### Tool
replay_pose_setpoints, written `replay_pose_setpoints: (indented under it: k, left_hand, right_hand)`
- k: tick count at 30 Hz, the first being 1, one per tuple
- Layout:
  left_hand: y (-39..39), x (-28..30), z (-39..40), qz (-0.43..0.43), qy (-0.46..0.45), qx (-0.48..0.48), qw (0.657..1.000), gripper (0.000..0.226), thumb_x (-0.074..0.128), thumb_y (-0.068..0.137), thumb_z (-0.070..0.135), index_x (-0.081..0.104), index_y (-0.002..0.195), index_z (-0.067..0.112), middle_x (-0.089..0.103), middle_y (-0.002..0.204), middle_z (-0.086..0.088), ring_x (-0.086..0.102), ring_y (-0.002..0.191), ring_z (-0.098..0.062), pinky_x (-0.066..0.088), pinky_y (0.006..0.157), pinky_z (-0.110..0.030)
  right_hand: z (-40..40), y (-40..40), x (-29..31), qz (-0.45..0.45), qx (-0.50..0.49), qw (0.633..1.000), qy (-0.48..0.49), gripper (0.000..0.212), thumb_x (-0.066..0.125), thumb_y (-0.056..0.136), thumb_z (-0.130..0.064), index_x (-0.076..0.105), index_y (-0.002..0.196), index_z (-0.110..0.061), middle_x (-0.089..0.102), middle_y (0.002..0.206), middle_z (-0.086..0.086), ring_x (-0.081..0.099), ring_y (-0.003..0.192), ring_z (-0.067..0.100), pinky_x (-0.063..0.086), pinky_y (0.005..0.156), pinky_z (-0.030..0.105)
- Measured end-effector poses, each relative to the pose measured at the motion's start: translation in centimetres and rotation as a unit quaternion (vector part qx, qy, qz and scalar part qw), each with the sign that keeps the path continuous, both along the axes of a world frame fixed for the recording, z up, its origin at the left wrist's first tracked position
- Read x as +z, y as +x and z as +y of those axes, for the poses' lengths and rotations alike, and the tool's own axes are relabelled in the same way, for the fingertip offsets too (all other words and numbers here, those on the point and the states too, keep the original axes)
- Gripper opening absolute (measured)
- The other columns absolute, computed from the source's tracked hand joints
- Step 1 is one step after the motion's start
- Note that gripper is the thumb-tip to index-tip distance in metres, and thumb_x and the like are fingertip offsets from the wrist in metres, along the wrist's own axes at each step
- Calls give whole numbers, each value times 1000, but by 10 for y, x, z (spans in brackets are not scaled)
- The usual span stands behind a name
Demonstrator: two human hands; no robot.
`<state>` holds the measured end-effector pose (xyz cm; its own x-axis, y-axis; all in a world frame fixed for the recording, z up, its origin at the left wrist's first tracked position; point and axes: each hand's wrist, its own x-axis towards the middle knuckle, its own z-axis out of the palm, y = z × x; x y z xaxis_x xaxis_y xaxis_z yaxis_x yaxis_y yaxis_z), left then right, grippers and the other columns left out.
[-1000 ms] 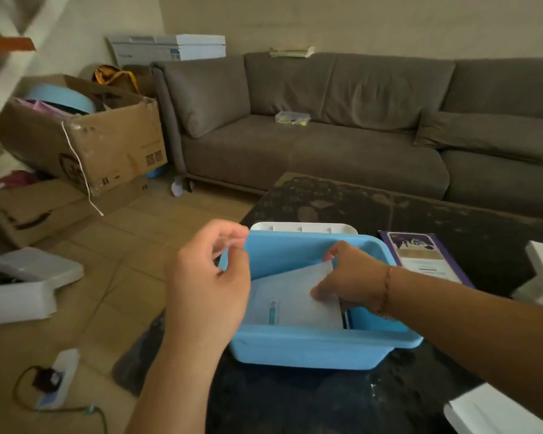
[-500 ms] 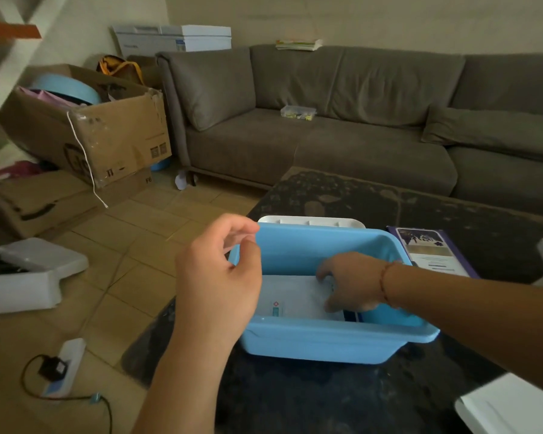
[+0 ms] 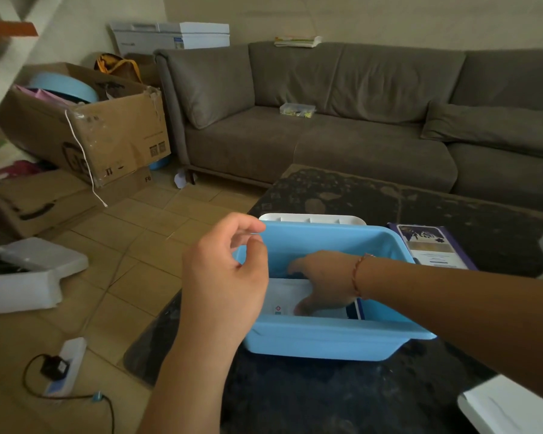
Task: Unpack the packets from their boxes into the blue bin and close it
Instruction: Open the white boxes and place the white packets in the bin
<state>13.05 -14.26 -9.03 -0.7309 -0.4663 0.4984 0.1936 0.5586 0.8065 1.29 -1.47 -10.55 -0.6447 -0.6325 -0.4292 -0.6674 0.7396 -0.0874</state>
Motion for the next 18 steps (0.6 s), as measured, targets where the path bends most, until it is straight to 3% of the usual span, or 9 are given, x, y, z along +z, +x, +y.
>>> replay_pose_setpoints:
  k: [4,10,15,18]
  left_hand:
    - [-1,-1,1,9,-4,1,1000,16,61,91,7,71,94,19,72,93,14,68,94,1,55,84,-21]
    - [-1,-2,-1,3,-9,-8,1000,16,61,91,7,70,94,20,72,94,16,67,95,3,53,82,-16]
    - [-4,-3,0,3,-7,-7,1000,16,60,91,7,70,95,20,73,94,11,69,95,-4,53,80,-17]
    - [-4,2,4,4,-13,-4,1000,16,60,92,10,70,96,22,71,94,14,67,94,-1,51,76,-11]
  right_hand:
    - [-3,0,-2,-1,16,999,-46,58,65,89,-44,48,140,-25,54,138,-1,50,124,22,42,105,36]
    - [-7,-3,-4,23,50,998,-37,55,66,90,-30,46,142,-25,52,141,-1,48,126,22,40,104,33]
    - [-4,-4,-6,0,54,997,-58,53,66,89,-28,49,140,-27,55,137,-3,51,123,20,42,101,33]
    - [9,3,19,39,44,992,-108,49,63,92,-33,50,139,-28,56,135,-6,53,121,15,40,100,26]
